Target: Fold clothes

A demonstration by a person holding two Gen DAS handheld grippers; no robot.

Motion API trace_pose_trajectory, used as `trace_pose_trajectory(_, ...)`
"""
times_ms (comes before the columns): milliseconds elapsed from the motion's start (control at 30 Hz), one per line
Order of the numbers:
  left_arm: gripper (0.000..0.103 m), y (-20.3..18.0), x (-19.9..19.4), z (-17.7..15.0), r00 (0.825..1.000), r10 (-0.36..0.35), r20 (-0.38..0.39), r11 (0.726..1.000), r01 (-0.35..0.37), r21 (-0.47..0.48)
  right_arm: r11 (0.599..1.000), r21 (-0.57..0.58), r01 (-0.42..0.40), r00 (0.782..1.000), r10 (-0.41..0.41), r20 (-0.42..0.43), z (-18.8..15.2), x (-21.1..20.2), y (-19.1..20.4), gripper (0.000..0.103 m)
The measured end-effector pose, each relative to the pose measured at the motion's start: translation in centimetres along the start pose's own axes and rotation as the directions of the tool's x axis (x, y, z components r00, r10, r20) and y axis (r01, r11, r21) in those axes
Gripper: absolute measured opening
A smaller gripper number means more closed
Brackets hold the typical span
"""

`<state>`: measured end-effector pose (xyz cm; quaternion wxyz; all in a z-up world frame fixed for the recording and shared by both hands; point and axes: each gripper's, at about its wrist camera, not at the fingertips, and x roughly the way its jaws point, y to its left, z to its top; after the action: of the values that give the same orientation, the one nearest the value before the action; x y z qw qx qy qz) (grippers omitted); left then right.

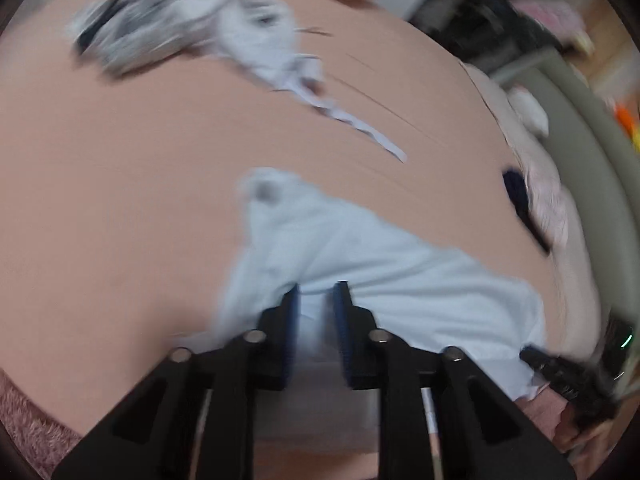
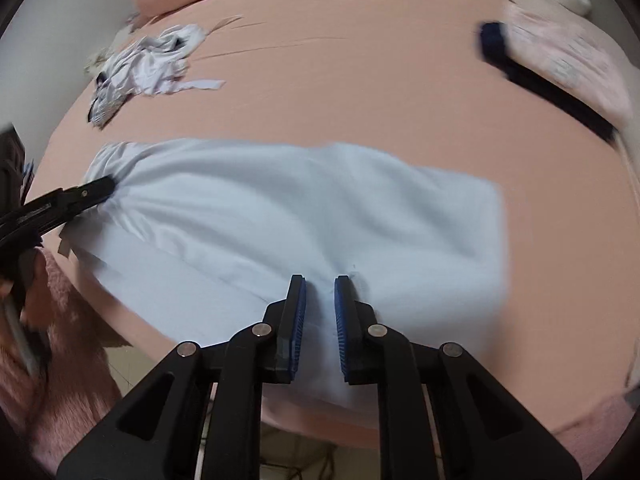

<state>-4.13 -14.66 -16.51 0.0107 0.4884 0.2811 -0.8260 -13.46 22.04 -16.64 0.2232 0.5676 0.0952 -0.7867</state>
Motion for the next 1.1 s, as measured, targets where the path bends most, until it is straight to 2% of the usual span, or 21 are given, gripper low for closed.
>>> trace_pose_trajectory(33, 0.021, -0.4, -0.5, -0.2, 1.0, -0.021, -0.001, 1.0, 0.021, 0.012, 1.0, -0.003, 0.006, 1.0, -0.006, 0.011, -0.1, -0.6, -0.5, 0.013)
trace_pose_trajectory(67, 0.029, -1.7, -0.7, -0.7, 0.999, -0.034, -0.009, 0.997, 0.034, 0.063, 1.0, -0.014, 0.001, 1.0, -0.001, 0.027, 0.0, -1.1, -0.8, 0.017)
trace_pose_trajectory(100, 0.042, -3.1, -0.8, -1.4, 0.999, -0.048, -0.027, 0.992, 0.05, 0.119, 0.999, -0.03, -0.027, 0.999, 0.028, 0.046, 0.0, -1.7, -0.3, 0.017)
trace_pose_trajectory(167, 0.047, -6.1, -0.5, -3.2, 0.996, -0.062, -0.07, 0.966, 0.078, 0.247, 0.993, -0.079, -0.087, 0.993, 0.092, 0.067, -0.2, -2.7, 1.5, 0.017)
trace_pose_trajectory(267, 0.047, -9.6, -0.8, -6.1, 0.997, -0.044, -0.069, 0.905, 0.07, 0.42, 0.971, -0.181, -0.158, 0.984, 0.169, 0.047, -1.0, -3.1, 5.1, 0.017)
trace_pose_trajectory(300, 0.047, -10.3, -0.6, -6.8, 0.996, -0.044, -0.075, 0.89, 0.073, 0.45, 0.965, -0.2, -0.167, 0.984, 0.176, 0.029, -1.1, -2.6, 6.1, 0.017)
trace_pose_trajectory(433, 0.047, -11.3, 1.4, -7.4, 0.991, -0.034, -0.126, 0.882, 0.089, 0.463, 0.97, -0.185, -0.155, 0.987, 0.159, 0.004, -1.5, -0.8, 6.8, 0.019)
trace_pose_trajectory(500, 0.047, -11.7, 1.3, -7.9, 0.992, -0.01, -0.123, 0.859, 0.072, 0.507, 0.973, -0.165, -0.162, 0.986, 0.166, 0.012, -1.4, -0.8, 6.6, 0.022)
trace_pose_trajectory(567, 0.047, -12.0, 1.8, -8.3, 0.994, 0.028, -0.103, 0.841, 0.033, 0.54, 0.972, -0.177, -0.155, 0.987, 0.161, 0.018, -1.7, -1.2, 6.5, 0.033)
trace_pose_trajectory(633, 0.047, -12.2, 2.5, -8.7, 0.995, 0.07, -0.076, 0.822, -0.014, 0.569, 0.971, -0.19, -0.146, 0.987, 0.156, 0.035, -2.3, -1.5, 6.3, 0.038)
trace_pose_trajectory(767, 0.047, -13.6, 2.6, -9.4, 0.994, 0.106, -0.015, 0.775, -0.073, 0.627, 0.976, -0.199, -0.089, 0.993, 0.101, 0.052, -1.9, -1.7, 6.5, 0.038)
trace_pose_trajectory(800, 0.046, -13.8, 2.7, -9.4, 0.995, 0.103, -0.008, 0.77, -0.075, 0.634, 0.974, -0.204, -0.096, 0.992, 0.11, 0.062, -2.0, -2.0, 6.5, 0.038)
trace_pose_trajectory(867, 0.038, -14.2, 2.8, -9.2, 0.996, 0.086, -0.009, 0.774, -0.061, 0.63, 0.969, -0.168, -0.181, 0.98, 0.192, 0.05, -1.6, -2.1, 6.2, 0.037)
trace_pose_trajectory(900, 0.037, -14.4, 2.8, -9.1, 0.997, 0.08, -0.011, 0.775, -0.055, 0.629, 0.969, -0.147, -0.196, 0.977, 0.205, 0.051, -1.5, -2.0, 6.0, 0.036)
trace_pose_trajectory(967, 0.035, -14.7, 2.8, -8.9, 0.998, 0.07, -0.01, 0.776, -0.048, 0.629, 0.973, -0.153, -0.173, 0.982, 0.182, 0.048, -1.2, -1.9, 6.1, 0.034)
trace_pose_trajectory(1100, 0.01, -15.0, 2.8, -8.7, 0.999, 0.045, -0.013, 0.778, -0.027, 0.628, 0.97, -0.18, -0.165, 0.984, 0.175, 0.038, -1.2, -1.7, 6.6, 0.035)
